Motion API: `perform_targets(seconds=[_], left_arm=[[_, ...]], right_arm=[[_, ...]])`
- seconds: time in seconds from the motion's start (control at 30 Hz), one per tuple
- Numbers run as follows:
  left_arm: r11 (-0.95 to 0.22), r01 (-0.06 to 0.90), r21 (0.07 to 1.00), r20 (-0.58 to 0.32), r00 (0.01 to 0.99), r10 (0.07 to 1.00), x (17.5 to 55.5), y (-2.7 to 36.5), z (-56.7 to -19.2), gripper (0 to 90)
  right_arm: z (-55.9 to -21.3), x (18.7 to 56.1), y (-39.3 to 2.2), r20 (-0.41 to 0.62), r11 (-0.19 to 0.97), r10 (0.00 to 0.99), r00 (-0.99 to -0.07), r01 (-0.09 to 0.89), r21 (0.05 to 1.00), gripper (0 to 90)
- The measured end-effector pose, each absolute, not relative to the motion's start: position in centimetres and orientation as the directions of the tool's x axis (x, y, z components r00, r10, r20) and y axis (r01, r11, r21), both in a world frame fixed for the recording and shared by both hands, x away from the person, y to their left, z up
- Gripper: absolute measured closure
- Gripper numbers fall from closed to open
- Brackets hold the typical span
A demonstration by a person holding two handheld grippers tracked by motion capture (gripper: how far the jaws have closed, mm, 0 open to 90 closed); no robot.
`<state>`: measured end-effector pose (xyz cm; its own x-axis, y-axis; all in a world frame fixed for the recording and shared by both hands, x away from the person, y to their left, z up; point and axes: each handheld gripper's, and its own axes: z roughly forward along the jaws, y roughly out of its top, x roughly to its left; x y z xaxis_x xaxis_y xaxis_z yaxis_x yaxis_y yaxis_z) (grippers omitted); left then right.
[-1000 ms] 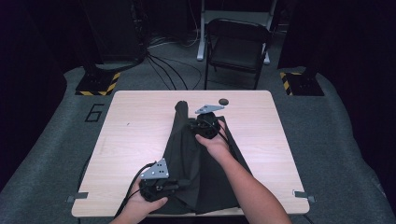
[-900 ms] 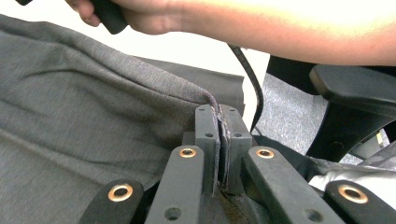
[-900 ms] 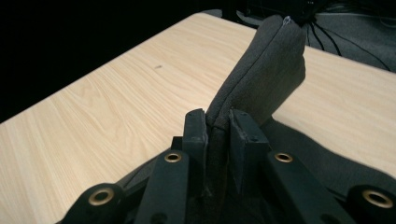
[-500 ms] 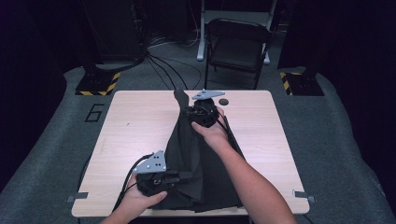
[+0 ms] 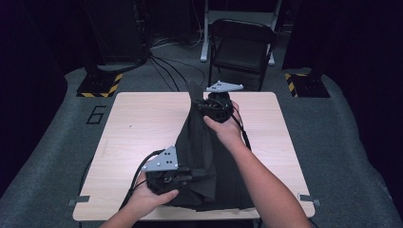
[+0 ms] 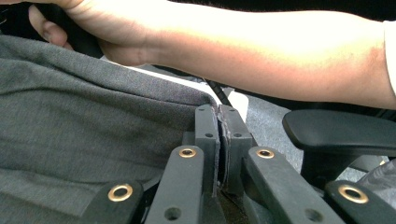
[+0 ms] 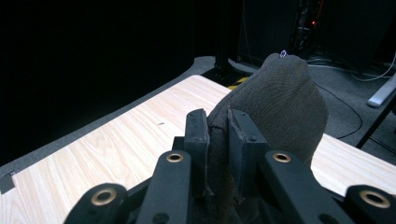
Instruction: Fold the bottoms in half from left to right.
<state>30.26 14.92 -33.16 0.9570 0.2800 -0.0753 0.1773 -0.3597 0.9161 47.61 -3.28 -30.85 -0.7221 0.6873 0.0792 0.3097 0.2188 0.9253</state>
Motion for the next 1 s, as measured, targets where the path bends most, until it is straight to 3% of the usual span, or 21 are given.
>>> perform_targets(seconds=[0.17,0.53,0.67,1.0], left_arm=[[-0.374,0.175,0.911,-0.081,0.964,0.255,31.0,12.9,-33.4,87.3],[-0.440,0.187,0.878,-0.097,0.971,0.218,32.6,8.0,-35.7,87.3],[-0.494,0.185,0.850,-0.086,0.972,0.217,33.2,5.9,-37.6,87.2],[-0.548,0.261,0.795,-0.159,0.961,0.227,34.9,2.8,-42.2,87.3]], right_arm=[[-31.0,47.6,-5.4,0.074,0.220,0.711,-0.699,0.321,0.921,78.0],[-34.6,48.5,-11.2,0.088,0.215,0.782,-0.618,0.399,0.891,77.9],[-37.1,49.4,-13.0,0.099,0.219,0.809,-0.580,0.453,0.864,77.8],[-43.9,50.8,-16.6,0.092,0.240,0.874,-0.477,0.589,0.772,77.6]])
